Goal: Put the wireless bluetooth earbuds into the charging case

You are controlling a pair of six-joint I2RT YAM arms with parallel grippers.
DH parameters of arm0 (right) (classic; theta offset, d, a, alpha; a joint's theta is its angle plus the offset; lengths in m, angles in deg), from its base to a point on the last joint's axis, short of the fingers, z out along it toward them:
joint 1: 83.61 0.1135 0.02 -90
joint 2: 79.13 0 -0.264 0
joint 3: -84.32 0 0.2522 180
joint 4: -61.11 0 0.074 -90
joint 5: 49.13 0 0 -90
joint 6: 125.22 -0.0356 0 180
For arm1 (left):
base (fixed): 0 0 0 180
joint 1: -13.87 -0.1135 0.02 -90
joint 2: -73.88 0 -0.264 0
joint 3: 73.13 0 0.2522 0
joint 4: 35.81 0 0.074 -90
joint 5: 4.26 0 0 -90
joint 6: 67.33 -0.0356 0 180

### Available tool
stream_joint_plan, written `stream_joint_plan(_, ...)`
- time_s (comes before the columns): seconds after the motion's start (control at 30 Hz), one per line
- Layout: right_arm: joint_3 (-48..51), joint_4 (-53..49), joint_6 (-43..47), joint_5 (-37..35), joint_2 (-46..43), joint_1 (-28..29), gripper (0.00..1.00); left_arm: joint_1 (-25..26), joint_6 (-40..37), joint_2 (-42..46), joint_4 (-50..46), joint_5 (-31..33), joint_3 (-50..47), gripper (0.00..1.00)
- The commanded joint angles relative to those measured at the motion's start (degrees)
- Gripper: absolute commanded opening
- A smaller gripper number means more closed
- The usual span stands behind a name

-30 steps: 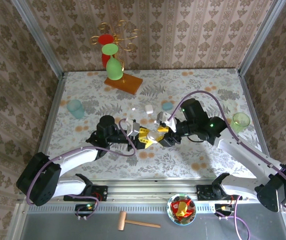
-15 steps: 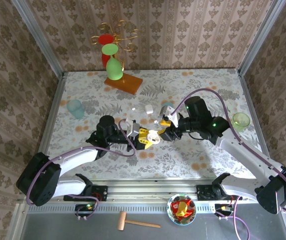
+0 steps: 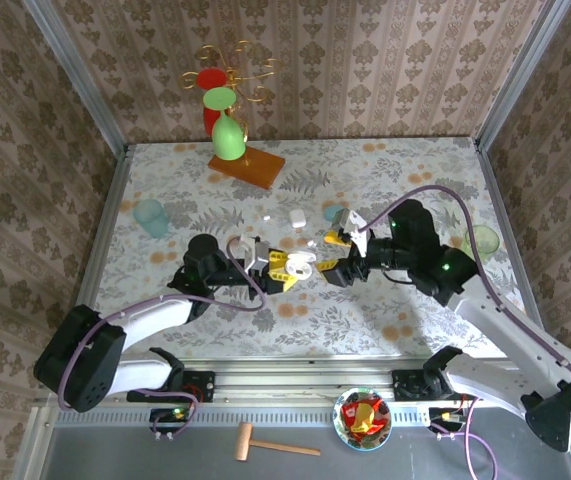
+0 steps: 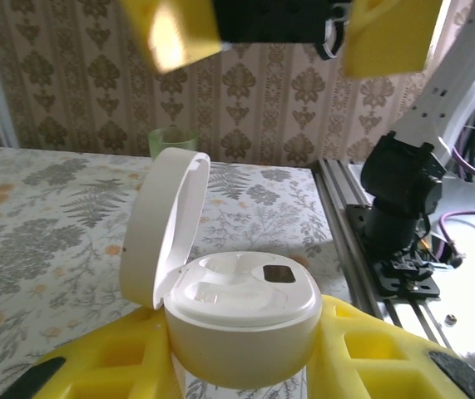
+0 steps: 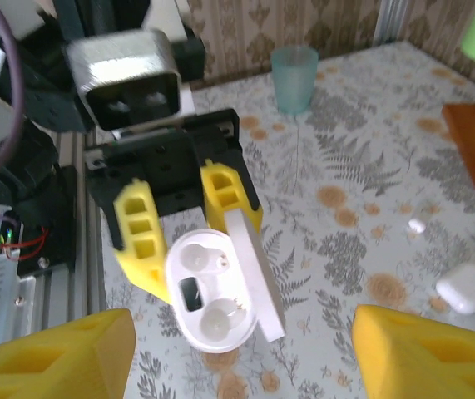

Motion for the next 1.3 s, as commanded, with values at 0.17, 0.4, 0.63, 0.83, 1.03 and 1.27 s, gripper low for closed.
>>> stream_joint_plan(0.17, 2.9, 7.8, -12.1, -15.7, -1.8, -0.3, 0.69, -3.9, 5.9, -1.2, 13.8, 4.8, -3.4, 0.24)
stream_joint_plan(0.4, -1.5, 4.3, -25.5, -27.5, 8.3, -4.6, 0.65, -6.5, 5.6, 1.7, 16.7, 9.3, -6.5, 0.24)
stream_joint_plan(0.63, -13.0, -4.9, -25.4, -25.2, 28.9, -4.4, 0.65, -6.5, 5.5, 3.9, 16.6, 9.7, -7.2, 0.24)
stream_joint_plan(0.83, -24.2, -8.7, -21.1, -20.4, 46.5, -4.9, 0.60, -6.5, 5.4, 5.6, 15.9, 9.5, -8.2, 0.25)
stream_joint_plan(1.03, -33.5, -9.9, -21.6, -16.1, 59.6, -5.4, 0.57, -6.5, 5.4, 6.9, 15.2, 9.7, -9.1, 0.25)
stream_joint_plan(1.27, -36.8, -10.6, -21.1, -11.7, 66.1, -5.9, 0.56, -6.5, 4.6, 6.5, 14.8, 9.3, -8.9, 0.25)
